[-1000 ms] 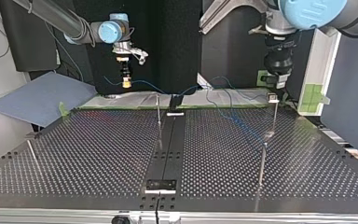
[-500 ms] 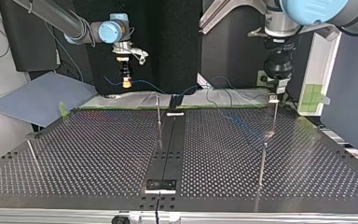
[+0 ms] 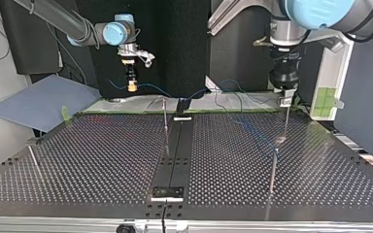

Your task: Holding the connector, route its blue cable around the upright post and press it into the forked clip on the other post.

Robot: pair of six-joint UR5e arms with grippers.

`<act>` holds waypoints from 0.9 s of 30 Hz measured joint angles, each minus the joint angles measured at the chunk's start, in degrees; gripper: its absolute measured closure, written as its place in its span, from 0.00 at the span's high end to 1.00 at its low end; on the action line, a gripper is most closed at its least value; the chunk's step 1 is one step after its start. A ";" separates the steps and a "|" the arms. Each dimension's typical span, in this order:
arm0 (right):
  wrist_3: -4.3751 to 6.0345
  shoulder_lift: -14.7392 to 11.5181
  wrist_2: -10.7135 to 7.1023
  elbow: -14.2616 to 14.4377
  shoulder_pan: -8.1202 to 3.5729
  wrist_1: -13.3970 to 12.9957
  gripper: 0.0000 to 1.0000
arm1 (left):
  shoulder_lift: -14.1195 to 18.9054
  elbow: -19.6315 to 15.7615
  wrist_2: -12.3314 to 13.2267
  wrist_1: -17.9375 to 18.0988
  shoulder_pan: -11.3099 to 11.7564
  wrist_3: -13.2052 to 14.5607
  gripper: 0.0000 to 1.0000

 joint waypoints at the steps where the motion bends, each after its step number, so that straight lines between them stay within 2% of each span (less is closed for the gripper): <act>1: 0.01 0.00 -0.01 -0.03 0.02 0.01 0.00 | -0.36 -0.21 0.06 0.60 0.00 0.53 1.00; 10: -0.03 0.00 -0.02 -0.08 0.11 0.03 0.00 | -1.05 -2.18 0.62 5.19 -0.10 5.01 1.00; 19: 0.06 0.00 -0.42 -0.07 0.14 -0.19 0.00 | -3.40 -3.41 4.18 9.59 -0.55 9.41 1.00; 22: 0.12 0.00 -0.84 -0.08 0.13 -0.21 0.00 | -3.90 -3.06 4.67 10.92 -0.37 10.69 1.00; 27: 0.40 0.00 -1.27 -0.07 0.15 -0.29 0.00 | -4.06 -1.34 3.99 13.06 -0.17 10.21 1.00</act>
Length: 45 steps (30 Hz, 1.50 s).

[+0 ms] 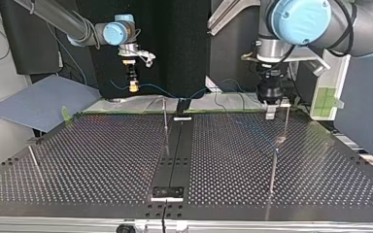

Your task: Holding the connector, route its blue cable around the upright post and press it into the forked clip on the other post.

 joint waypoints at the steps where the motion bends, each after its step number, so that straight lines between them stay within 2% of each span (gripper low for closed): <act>1: 0.10 0.00 -0.11 0.00 0.00 -0.01 0.00 | 0.02 0.57 -0.07 0.63 -0.07 -0.48 1.00; 10: 0.43 0.00 -0.33 -0.01 -0.03 -0.03 0.00 | -0.02 4.92 -0.38 4.96 0.65 -4.71 1.00; 17: 0.47 0.00 -0.34 -0.05 -0.04 0.02 0.00 | -0.08 8.34 -2.88 8.39 1.67 -8.05 1.00; 25: 0.41 -0.01 -0.34 -0.02 -0.04 0.17 0.00 | -0.10 11.92 -6.70 12.25 2.15 -7.79 1.00; 31: 0.44 -0.01 -0.34 -0.04 -0.03 0.08 0.00 | -0.15 10.14 -10.05 15.41 2.08 -6.62 1.00; 45: 0.48 0.00 -0.34 -0.04 -0.05 -0.03 0.00 | -0.29 4.24 -17.15 16.23 2.14 -6.44 1.00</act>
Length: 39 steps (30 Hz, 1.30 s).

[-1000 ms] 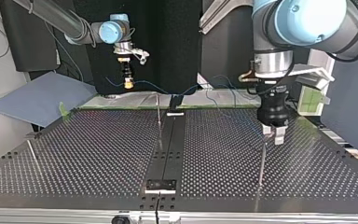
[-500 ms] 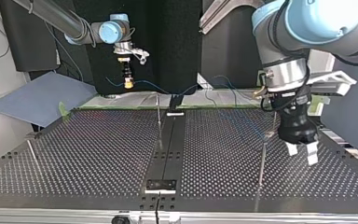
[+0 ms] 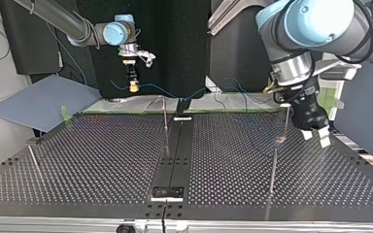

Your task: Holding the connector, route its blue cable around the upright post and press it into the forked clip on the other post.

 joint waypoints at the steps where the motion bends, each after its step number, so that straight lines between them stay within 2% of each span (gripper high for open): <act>1: 0.00 0.00 0.00 0.00 0.00 0.00 0.00 | -0.14 -0.46 -0.43 0.26 0.02 0.24 1.00; 11: -0.07 0.00 0.00 0.01 0.01 0.00 0.00 | -1.81 -4.27 -0.59 3.59 -0.07 2.01 1.00; 22: -0.08 0.00 0.00 0.01 0.02 0.10 0.00 | -2.07 -4.53 2.93 6.57 -0.13 5.89 1.00; 32: -0.01 0.00 0.00 0.01 -0.01 -0.10 0.00 | -4.83 -4.79 1.12 6.31 -0.62 7.09 1.00; 39: 0.17 -0.01 0.00 -0.01 -0.10 -0.35 0.00 | -5.15 -4.98 2.76 7.47 -1.30 7.61 1.00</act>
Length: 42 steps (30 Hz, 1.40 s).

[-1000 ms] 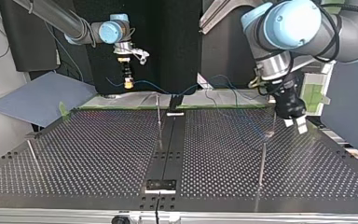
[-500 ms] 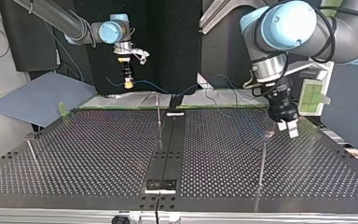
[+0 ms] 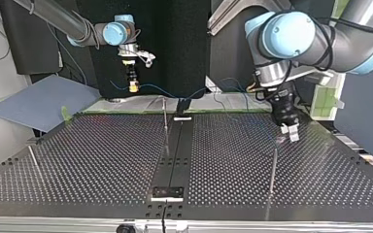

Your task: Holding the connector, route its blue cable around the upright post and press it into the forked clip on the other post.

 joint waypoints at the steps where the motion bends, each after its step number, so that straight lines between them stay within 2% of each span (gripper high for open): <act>1: 0.01 0.00 0.00 0.00 -0.01 0.00 0.00 | 0.00 0.00 0.33 0.16 -0.18 0.08 1.00; 12: 0.02 0.00 0.00 0.00 -0.10 0.16 0.00 | -0.02 -0.04 1.85 0.87 -1.66 0.52 1.00; 21: 0.02 0.01 0.00 0.00 -0.16 0.26 0.00 | -0.09 -0.03 5.18 0.22 -2.70 0.15 1.00; 30: -0.01 -0.01 0.00 -0.03 -0.29 0.36 0.00 | -0.11 0.07 6.19 -0.08 -2.79 0.06 1.00; 37: 0.01 -0.02 0.00 -0.11 -0.35 0.40 0.00 | -0.11 0.78 8.22 -0.16 -2.70 0.17 1.00; 42: 0.02 -0.03 0.00 -0.13 -0.35 0.44 0.00 | -0.11 1.71 8.78 -0.50 -2.37 0.09 1.00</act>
